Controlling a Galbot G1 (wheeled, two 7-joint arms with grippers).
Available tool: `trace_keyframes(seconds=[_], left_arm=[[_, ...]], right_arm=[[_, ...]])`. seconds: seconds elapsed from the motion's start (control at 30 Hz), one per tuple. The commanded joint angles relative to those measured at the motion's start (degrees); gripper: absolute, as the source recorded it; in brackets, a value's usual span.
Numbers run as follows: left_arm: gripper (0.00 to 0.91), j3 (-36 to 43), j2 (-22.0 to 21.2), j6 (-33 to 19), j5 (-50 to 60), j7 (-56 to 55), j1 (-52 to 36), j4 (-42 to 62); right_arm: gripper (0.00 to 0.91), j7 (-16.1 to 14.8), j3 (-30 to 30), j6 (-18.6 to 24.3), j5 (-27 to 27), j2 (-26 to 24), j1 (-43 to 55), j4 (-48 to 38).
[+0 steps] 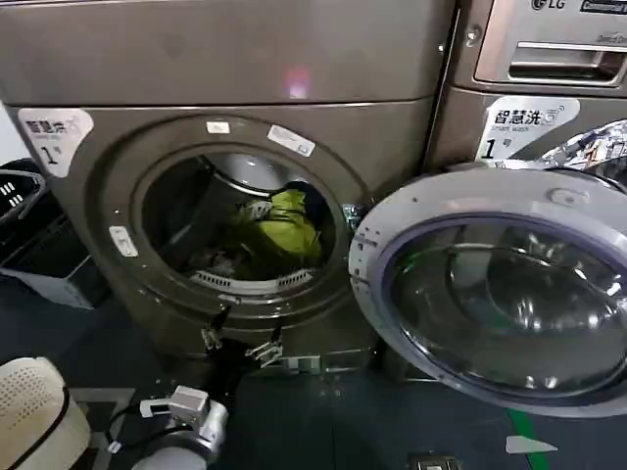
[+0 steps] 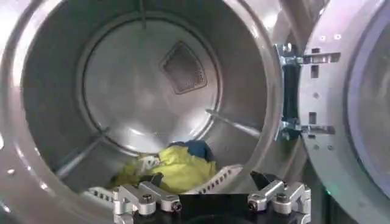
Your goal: Grasp the clothes from the dryer.
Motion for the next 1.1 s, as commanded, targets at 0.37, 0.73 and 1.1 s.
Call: trace_keyframes(seconds=[0.37, 0.73, 1.1], left_arm=[[0.907, 0.06, -0.05, 0.02, 0.05, 0.02, 0.00, -0.02], [0.907, 0.09, 0.05, 0.11, 0.44, 0.04, -0.21, 0.01], [0.907, -0.45, 0.02, -1.53, 11.52, 0.98, -0.13, -0.28]], right_arm=[[0.907, -0.12, 0.15, -0.01, 0.09, 0.25, -0.14, 0.42], [0.907, -0.21, 0.31, 0.13, 0.13, 0.39, -0.29, 0.58], [0.907, 1.40, 1.57, -1.01, -0.15, 0.05, -0.77, 0.72]])
